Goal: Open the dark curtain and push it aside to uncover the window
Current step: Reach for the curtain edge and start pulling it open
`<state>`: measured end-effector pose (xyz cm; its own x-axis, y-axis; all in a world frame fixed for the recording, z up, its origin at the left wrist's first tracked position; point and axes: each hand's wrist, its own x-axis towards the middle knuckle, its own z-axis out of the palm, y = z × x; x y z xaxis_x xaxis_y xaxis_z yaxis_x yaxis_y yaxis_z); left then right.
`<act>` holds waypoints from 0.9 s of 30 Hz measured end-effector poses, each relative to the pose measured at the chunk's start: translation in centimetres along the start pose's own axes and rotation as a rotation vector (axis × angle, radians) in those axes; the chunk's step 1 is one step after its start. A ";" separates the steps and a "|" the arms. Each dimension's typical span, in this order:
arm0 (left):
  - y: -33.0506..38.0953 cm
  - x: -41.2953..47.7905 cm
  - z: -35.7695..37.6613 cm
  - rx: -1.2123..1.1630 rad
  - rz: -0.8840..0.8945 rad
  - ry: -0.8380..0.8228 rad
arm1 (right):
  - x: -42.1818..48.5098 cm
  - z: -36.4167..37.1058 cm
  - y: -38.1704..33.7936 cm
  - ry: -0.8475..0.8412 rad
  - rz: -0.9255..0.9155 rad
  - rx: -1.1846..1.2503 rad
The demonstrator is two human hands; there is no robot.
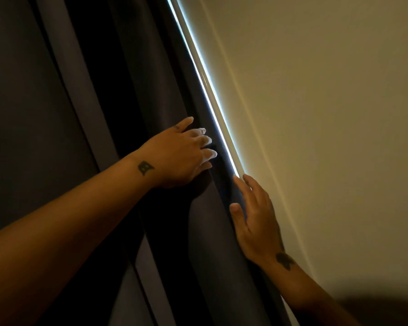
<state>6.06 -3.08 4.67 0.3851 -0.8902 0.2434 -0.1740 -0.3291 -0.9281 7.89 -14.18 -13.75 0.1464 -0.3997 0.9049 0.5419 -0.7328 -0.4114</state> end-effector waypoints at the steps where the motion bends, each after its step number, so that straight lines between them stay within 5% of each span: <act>1: 0.0 0.4 0.0 -0.014 -0.016 0.001 | 0.1 0.2 0.3 0.006 0.005 -0.006; 10: -0.9 4.5 -0.2 0.079 -0.009 -0.088 | 0.0 2.3 1.1 0.040 -0.032 0.112; 20: -2.5 6.6 -1.0 0.265 0.101 -0.320 | -0.3 2.4 1.2 -0.102 -0.104 0.213; 27: -2.7 7.7 -1.9 0.241 0.077 -0.303 | -0.4 1.9 0.7 -0.123 -0.139 0.229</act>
<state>7.71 -9.64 9.55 0.6354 -0.7643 0.1102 -0.0089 -0.1500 -0.9886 9.78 -13.47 -14.17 0.1496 -0.2238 0.9631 0.7342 -0.6273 -0.2598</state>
